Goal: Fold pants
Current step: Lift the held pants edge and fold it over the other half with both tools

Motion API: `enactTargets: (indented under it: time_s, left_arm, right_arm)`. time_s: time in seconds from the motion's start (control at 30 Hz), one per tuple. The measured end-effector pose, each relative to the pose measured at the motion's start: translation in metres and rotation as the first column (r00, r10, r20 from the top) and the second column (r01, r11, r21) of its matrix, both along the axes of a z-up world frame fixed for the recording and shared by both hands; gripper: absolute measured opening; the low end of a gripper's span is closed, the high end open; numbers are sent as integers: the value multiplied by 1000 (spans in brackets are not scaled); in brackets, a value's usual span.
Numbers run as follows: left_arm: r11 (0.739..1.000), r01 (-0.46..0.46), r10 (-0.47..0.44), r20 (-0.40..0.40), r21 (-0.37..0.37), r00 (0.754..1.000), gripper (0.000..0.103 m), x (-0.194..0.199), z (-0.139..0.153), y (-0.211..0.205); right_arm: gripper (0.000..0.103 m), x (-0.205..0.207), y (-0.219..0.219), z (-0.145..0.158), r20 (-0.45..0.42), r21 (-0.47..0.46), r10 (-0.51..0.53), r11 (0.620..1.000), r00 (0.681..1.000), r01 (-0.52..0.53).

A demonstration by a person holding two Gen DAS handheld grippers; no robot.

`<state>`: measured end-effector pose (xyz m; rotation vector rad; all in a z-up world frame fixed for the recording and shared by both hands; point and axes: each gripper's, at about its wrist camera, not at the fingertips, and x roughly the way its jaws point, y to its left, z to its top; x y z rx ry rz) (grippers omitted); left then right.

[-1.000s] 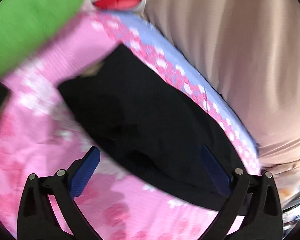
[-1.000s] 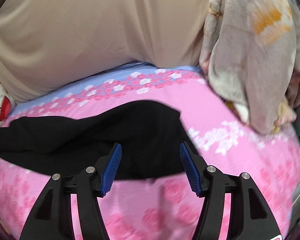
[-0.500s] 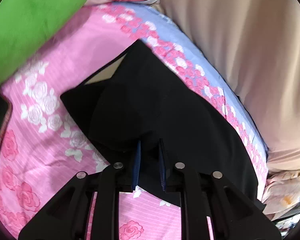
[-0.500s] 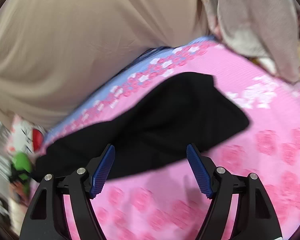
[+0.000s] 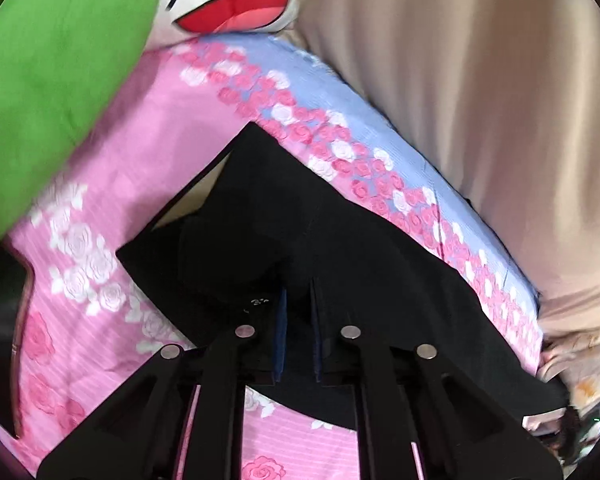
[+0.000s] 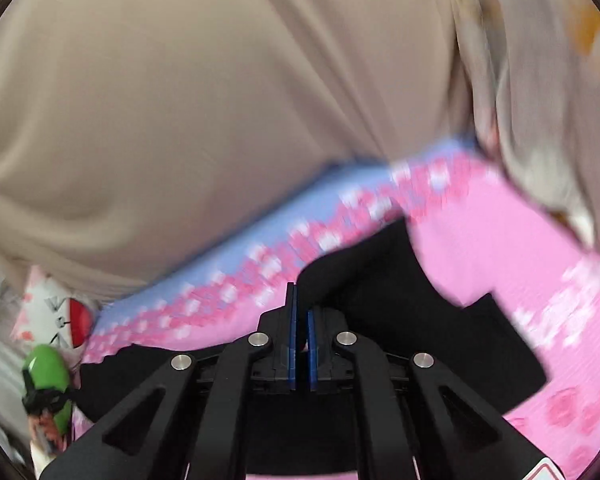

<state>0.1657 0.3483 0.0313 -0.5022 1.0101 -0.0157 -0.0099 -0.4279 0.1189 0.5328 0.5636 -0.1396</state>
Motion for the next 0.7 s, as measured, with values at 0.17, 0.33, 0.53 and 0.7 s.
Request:
enactTargets:
  time_s: [0.17,0.33,0.53,0.7]
  left_arm:
    - [999,-5,7,-73,38,997,9,1,-34,2]
    - [1000,-22,21,-68,-10,997,11,-4,-43,14]
    - [999,22,-21,-17,37,1000,7,3,-15,5]
    - [990,59,-54,-42,126,998,8,-11,0,6]
  right_arm:
    - [4,-27,-35,-97,-223,84,-63,993,973,84]
    - [34,-43,-46,-128,-219,159,-85,980,972,122]
    - [53,-34,-43,-118,-197,120,-105,984,975,130]
    - [54,-49,-41,-123,-198,88,-131,985,971,151]
